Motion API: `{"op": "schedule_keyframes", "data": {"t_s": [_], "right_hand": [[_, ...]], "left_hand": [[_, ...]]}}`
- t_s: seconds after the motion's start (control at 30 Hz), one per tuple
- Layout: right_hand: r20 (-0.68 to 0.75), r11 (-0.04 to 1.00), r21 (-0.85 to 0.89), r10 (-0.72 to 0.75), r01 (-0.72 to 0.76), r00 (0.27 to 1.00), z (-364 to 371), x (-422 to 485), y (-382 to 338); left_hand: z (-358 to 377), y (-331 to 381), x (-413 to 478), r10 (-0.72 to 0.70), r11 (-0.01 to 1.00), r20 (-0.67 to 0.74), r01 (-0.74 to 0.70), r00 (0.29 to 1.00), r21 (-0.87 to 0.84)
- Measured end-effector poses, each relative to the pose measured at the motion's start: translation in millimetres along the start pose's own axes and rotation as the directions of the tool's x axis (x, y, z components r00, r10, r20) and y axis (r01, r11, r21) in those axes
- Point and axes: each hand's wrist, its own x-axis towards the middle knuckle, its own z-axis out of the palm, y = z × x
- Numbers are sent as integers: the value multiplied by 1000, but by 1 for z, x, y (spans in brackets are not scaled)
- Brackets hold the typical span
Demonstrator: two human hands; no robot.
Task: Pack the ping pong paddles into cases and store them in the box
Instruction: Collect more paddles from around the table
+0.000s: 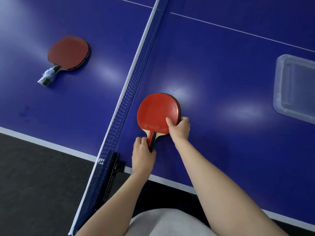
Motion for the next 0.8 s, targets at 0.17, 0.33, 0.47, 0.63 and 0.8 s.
{"op": "schedule_keyframes", "data": {"t_s": [0.17, 0.33, 0.47, 0.63, 0.8], "right_hand": [[35, 1000, -29, -9, 10, 999, -3, -1, 5], [95, 996, -79, -37, 45, 995, -9, -9, 9], [129, 990, -85, -97, 108, 987, -22, -18, 20], [139, 959, -230, -138, 168, 981, -48, -32, 45], [115, 924, -355, -110, 144, 987, -78, -41, 76]], "left_hand": [[-2, 0, 1, 10, 999, 25, -11, 1000, 39], [-3, 0, 0, 33, 996, 47, -37, 998, 84], [-6, 2, 0, 53, 987, 106, -68, 993, 143], [-17, 3, -9, 179, 955, 31, -181, 983, 236], [-19, 8, -9, 521, 744, 176, -546, 835, 386]]}}
